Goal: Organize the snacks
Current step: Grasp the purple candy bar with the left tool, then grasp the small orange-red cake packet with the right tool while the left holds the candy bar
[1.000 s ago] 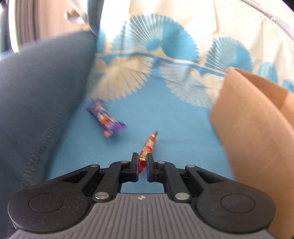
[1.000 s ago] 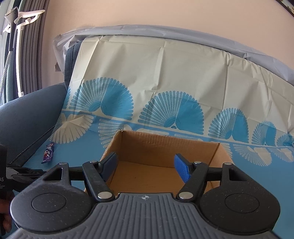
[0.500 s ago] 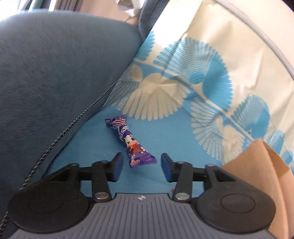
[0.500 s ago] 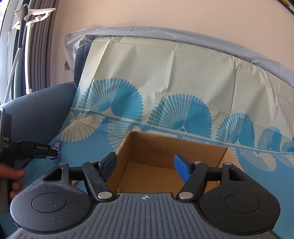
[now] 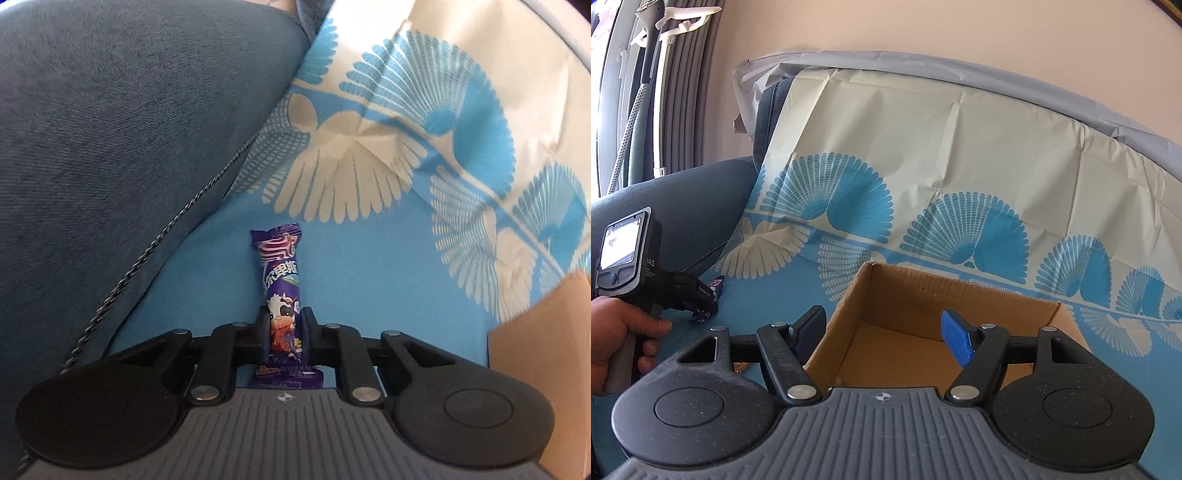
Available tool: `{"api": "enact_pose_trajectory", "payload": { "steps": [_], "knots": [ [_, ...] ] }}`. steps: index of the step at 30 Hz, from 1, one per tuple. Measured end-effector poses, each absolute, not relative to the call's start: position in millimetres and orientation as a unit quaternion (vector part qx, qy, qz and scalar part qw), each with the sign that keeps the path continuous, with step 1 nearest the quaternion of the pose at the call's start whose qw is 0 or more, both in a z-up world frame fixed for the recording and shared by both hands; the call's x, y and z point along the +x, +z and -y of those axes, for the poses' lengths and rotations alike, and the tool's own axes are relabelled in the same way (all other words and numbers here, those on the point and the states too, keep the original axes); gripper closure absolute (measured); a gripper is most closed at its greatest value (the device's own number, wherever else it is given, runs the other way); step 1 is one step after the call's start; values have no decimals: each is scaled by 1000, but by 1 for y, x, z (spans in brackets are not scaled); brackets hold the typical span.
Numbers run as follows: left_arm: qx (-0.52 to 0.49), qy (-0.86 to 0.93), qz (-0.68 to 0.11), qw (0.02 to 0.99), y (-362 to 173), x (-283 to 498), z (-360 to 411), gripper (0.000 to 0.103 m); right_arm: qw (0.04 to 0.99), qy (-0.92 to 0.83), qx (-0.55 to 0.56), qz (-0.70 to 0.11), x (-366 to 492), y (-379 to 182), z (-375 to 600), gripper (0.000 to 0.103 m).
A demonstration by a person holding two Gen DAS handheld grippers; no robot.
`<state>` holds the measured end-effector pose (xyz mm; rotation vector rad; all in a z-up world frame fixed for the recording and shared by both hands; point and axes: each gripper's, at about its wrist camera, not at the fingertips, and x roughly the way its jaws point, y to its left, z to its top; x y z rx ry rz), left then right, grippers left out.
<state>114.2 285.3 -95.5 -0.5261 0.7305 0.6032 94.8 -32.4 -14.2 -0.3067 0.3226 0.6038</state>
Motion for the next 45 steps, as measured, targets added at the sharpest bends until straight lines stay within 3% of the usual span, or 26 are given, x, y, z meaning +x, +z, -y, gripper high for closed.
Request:
{"api": "enact_pose_trajectory", "payload": {
  "steps": [3, 7, 9, 14, 21, 28, 30, 32, 33, 39, 42, 43, 45],
  "knots": [
    [-239, 273, -374, 854, -87, 98, -278, 86, 930, 302, -157, -141, 87, -14, 27, 36],
    [-234, 240, -404, 851, -80, 63, -268, 86, 924, 329, -147, -126, 71, -9, 18, 61],
    [-256, 225, -402, 850, -76, 51, -269, 86, 921, 345, -121, -133, 63, -6, 8, 66],
    [-255, 241, -429, 832, -85, 48, -271, 86, 908, 372, -85, -171, 40, -18, -39, 66],
    [-281, 249, -439, 816, -86, 45, -280, 86, 891, 373, -141, -216, 35, -71, -94, 66],
    [-280, 262, -451, 806, -88, 52, -280, 86, 892, 328, -137, -278, 67, -115, -121, 59],
    [-283, 264, -451, 804, -88, 52, -280, 86, 892, 320, -131, -291, 76, -124, -127, 52],
    [-287, 267, -451, 802, -88, 52, -281, 86, 891, 316, -127, -301, 85, -131, -131, 38],
    [-288, 267, -451, 802, -88, 52, -282, 86, 892, 312, -127, -302, 88, -134, -134, 38],
    [-289, 273, -450, 800, -86, 53, -283, 82, 885, 293, -125, -340, 113, -158, -144, 37],
    [-285, 273, -448, 802, -85, 54, -282, 70, 885, 297, -125, -335, 114, -161, -145, 38],
    [-283, 273, -448, 803, -85, 55, -281, 69, 885, 301, -127, -333, 114, -161, -146, 42],
    [-281, 274, -447, 804, -84, 57, -281, 67, 883, 310, -131, -327, 111, -160, -146, 59]
  ]
}}
